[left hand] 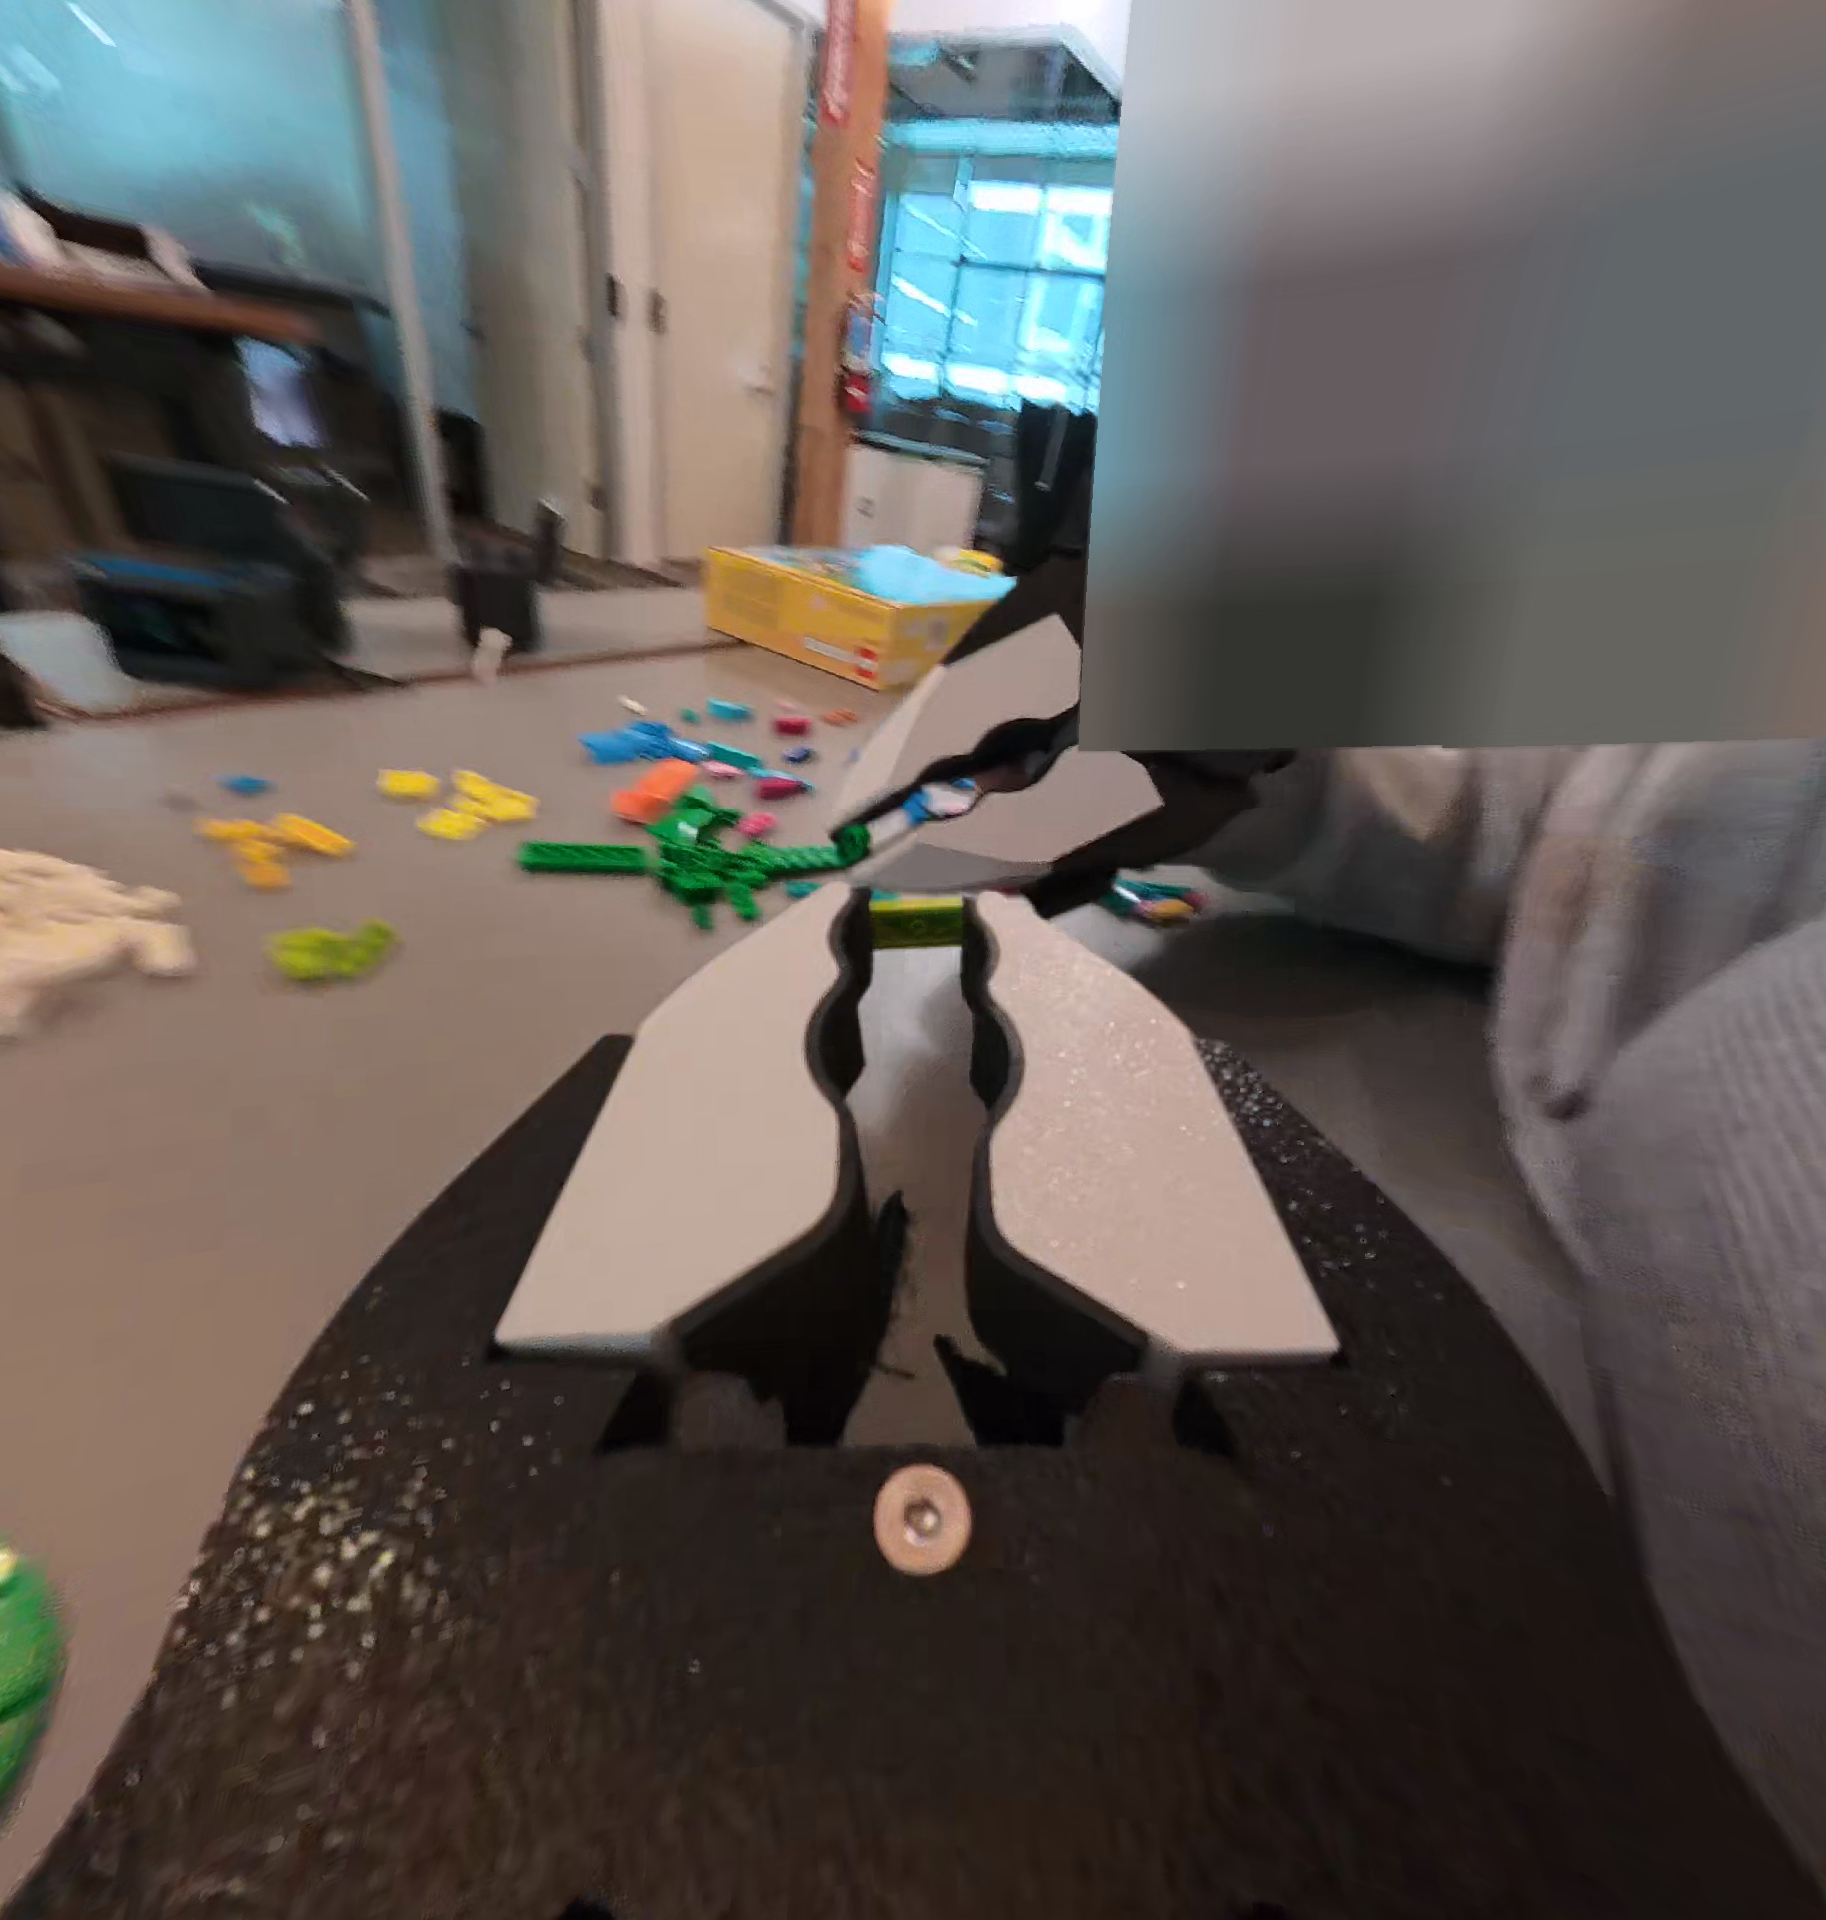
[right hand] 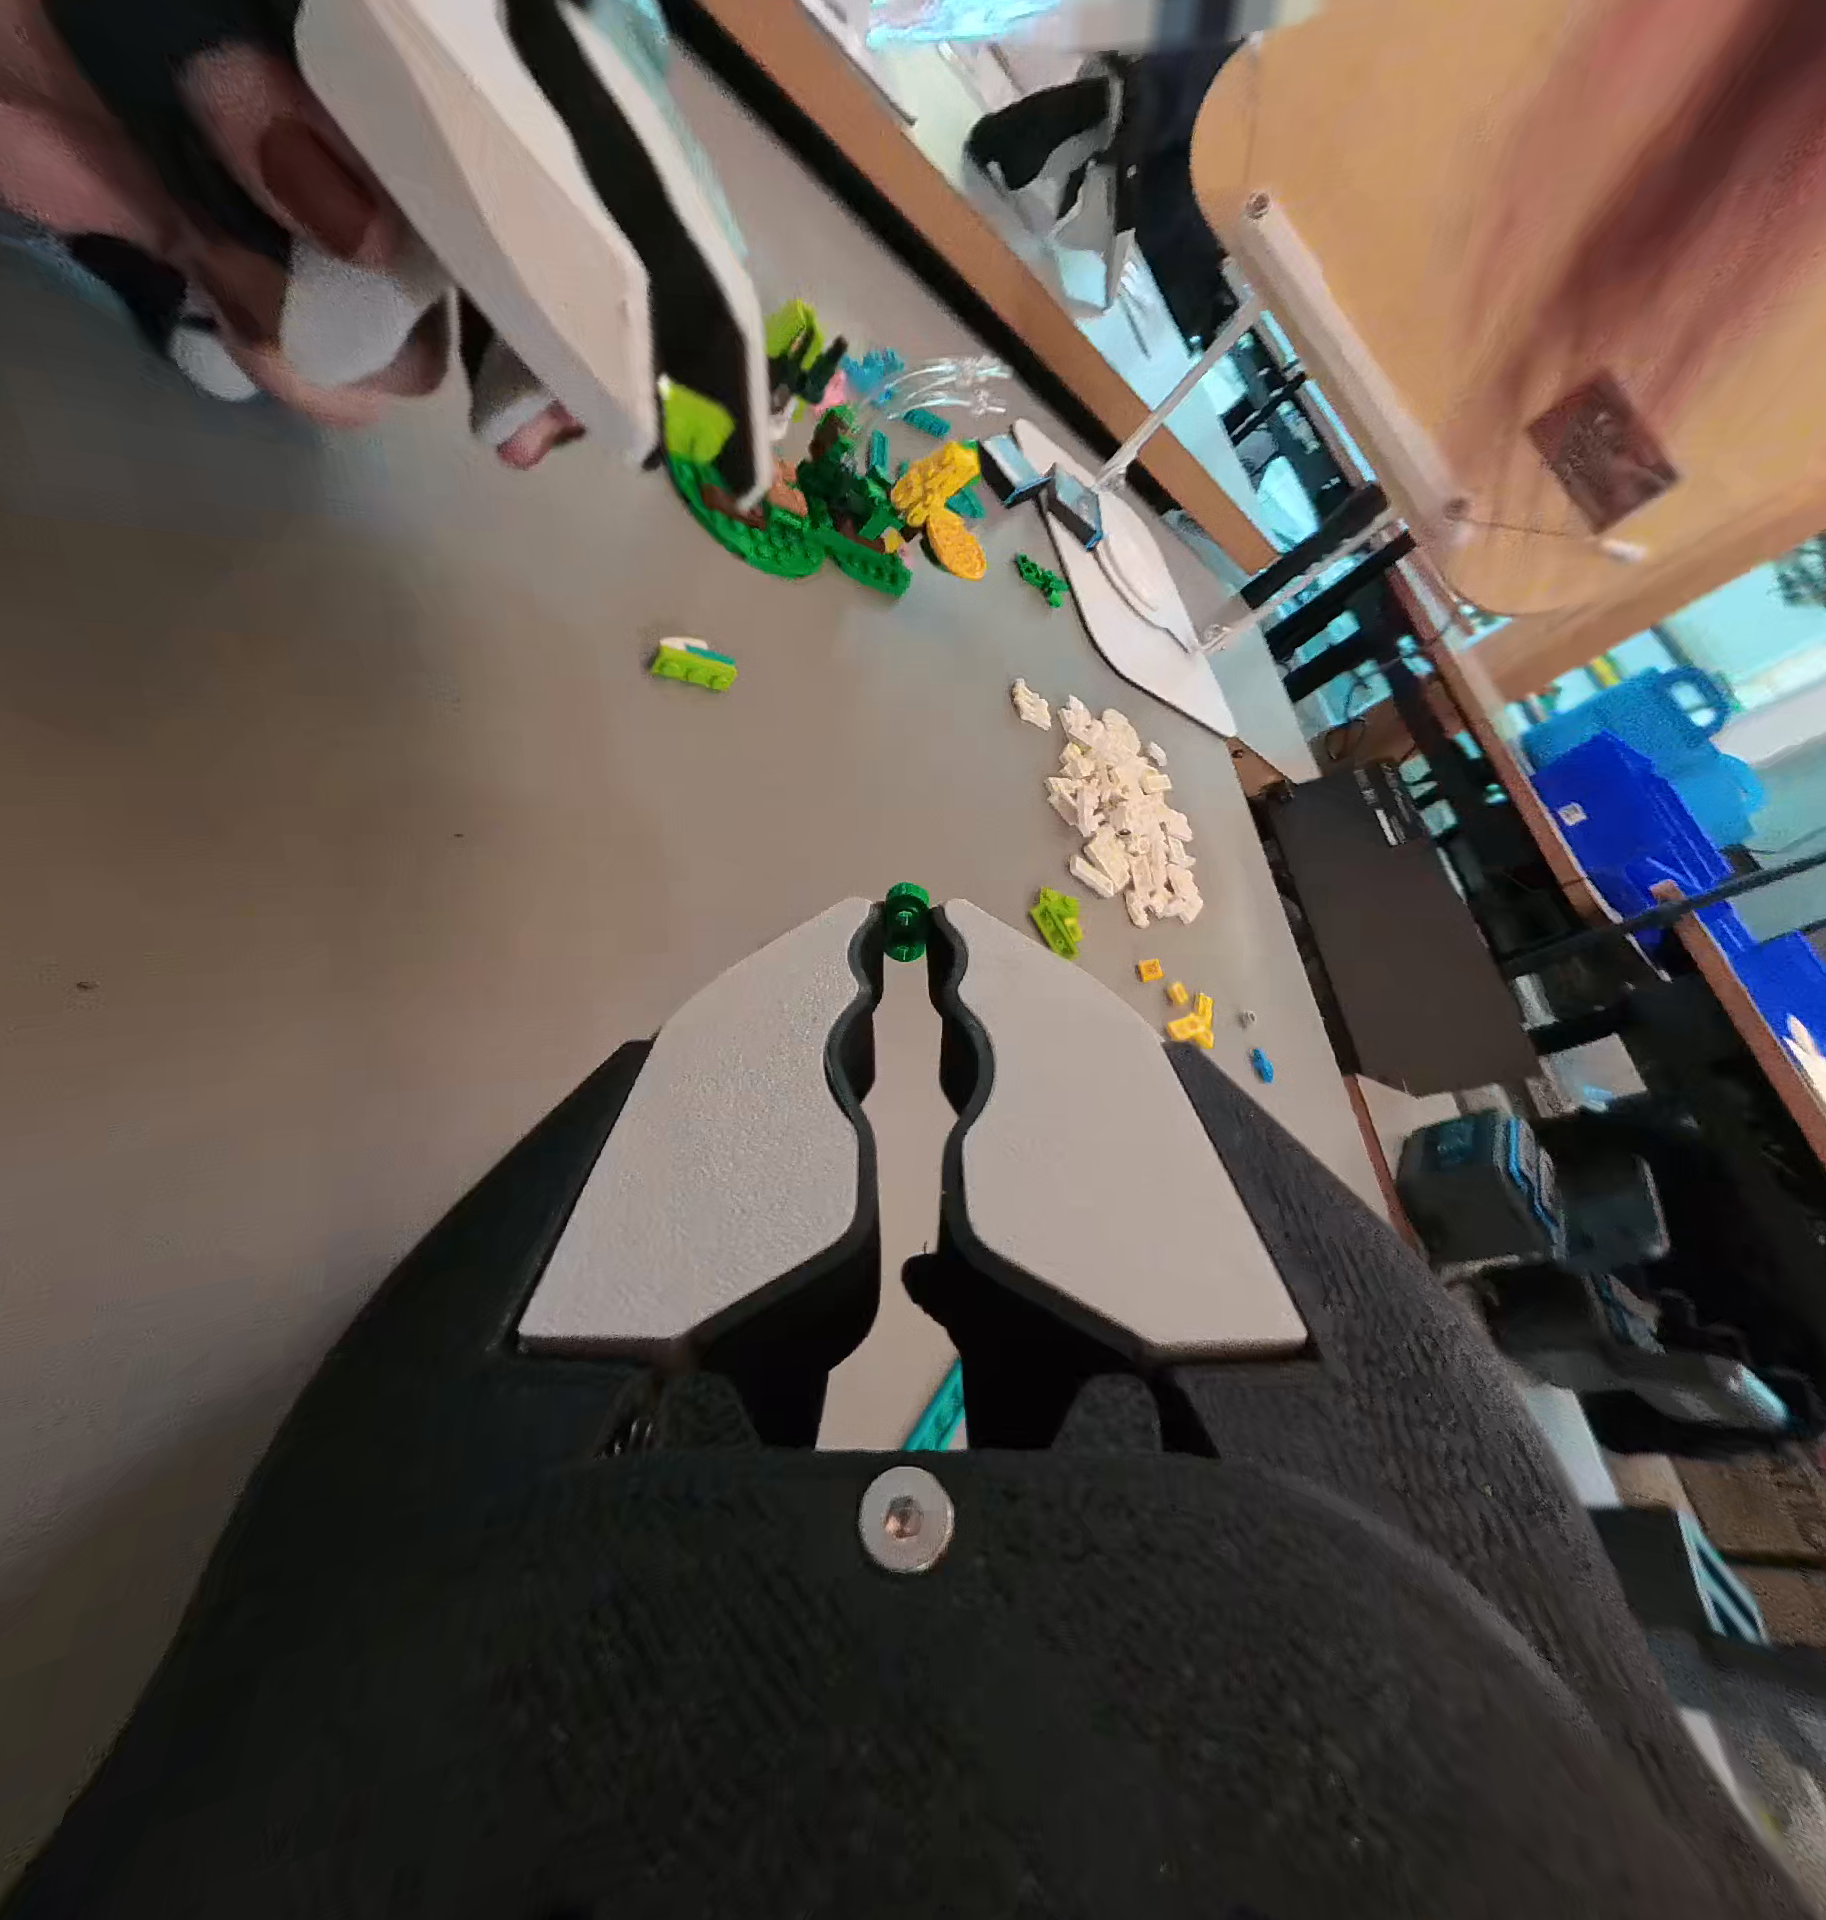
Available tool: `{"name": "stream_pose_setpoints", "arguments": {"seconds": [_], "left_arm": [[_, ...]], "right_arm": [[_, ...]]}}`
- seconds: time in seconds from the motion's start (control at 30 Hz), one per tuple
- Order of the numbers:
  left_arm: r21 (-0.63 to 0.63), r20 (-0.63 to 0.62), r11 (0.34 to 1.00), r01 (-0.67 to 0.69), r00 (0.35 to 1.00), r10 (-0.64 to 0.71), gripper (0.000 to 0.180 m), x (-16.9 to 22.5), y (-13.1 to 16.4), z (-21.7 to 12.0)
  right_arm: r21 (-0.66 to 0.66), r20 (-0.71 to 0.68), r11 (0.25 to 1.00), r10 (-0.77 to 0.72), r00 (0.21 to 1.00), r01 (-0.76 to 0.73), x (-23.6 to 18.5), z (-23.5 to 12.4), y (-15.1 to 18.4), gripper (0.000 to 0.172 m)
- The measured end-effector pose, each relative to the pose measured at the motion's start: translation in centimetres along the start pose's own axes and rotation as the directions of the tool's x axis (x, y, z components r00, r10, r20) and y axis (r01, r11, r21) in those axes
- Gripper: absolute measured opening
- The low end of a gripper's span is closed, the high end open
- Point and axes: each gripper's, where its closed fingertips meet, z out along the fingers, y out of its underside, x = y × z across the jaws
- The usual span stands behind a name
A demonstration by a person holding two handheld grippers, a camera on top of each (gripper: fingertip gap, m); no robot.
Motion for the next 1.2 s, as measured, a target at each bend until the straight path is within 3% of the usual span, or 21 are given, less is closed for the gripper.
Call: {"name": "stream_pose_setpoints", "arguments": {"seconds": [0.13,0.4,0.57,0.7,0.83,1.07,1.2], "left_arm": [[0.139,0.112,0.983,-0.120,0.988,0.105,0.016,-1.9,-2.0,-1.5],[0.175,0.211,0.968,-0.180,0.967,0.142,0.016,-2.4,-2.6,-2.7],[0.178,0.239,0.969,-0.174,0.962,0.129,0.016,-2.8,-2.7,-2.8],[0.187,0.245,0.966,-0.178,0.961,0.130,0.016,-2.7,-2.8,-3.2],[0.185,0.238,0.968,-0.172,0.963,0.126,0.016,-2.6,-2.8,-3.3],[0.184,0.240,0.970,-0.157,0.965,0.111,0.016,-2.7,-2.8,-3.2],[0.183,0.236,0.972,-0.150,0.966,0.105,0.016,-2.8,-2.7,-3.2]], "right_arm": [[-0.020,0.066,1.000,-0.005,0.998,0.006,1.8,3.1,-0.3,0.006],[-0.025,0.263,0.992,0.125,0.957,-0.123,4.7,11.4,-2.0,0.006],[-0.081,0.340,0.986,0.168,0.925,-0.149,7.7,19.6,-4.8,0.006],[-0.140,0.397,0.990,0.069,0.915,-0.013,9.2,26.9,-5.1,0.006],[-0.206,0.440,0.967,-0.043,0.897,0.148,8.7,31.8,-3.9,0.006],[-0.224,0.513,0.913,-0.187,0.838,0.341,7.2,34.4,-2.3,0.006],[-0.207,0.520,0.902,-0.226,0.823,0.379,6.7,34.8,-2.0,0.010]]}}
